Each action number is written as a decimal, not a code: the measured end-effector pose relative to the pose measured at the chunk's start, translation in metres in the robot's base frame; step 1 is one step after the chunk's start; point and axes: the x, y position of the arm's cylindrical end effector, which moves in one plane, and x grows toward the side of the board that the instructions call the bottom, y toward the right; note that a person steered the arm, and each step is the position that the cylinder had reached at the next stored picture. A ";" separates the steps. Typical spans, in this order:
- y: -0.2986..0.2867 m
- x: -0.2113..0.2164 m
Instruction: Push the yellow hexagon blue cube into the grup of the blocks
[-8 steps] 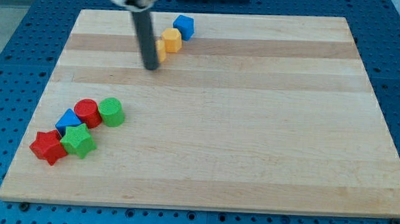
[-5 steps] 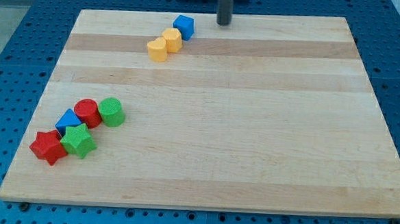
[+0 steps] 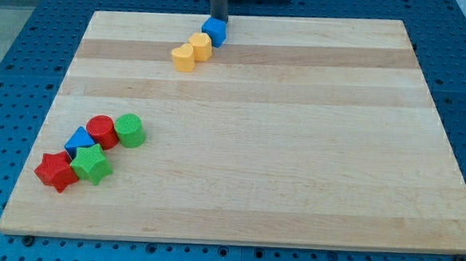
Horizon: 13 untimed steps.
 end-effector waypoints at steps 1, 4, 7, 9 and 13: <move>-0.001 0.027; -0.032 0.112; -0.022 0.214; -0.038 0.270; -0.100 0.339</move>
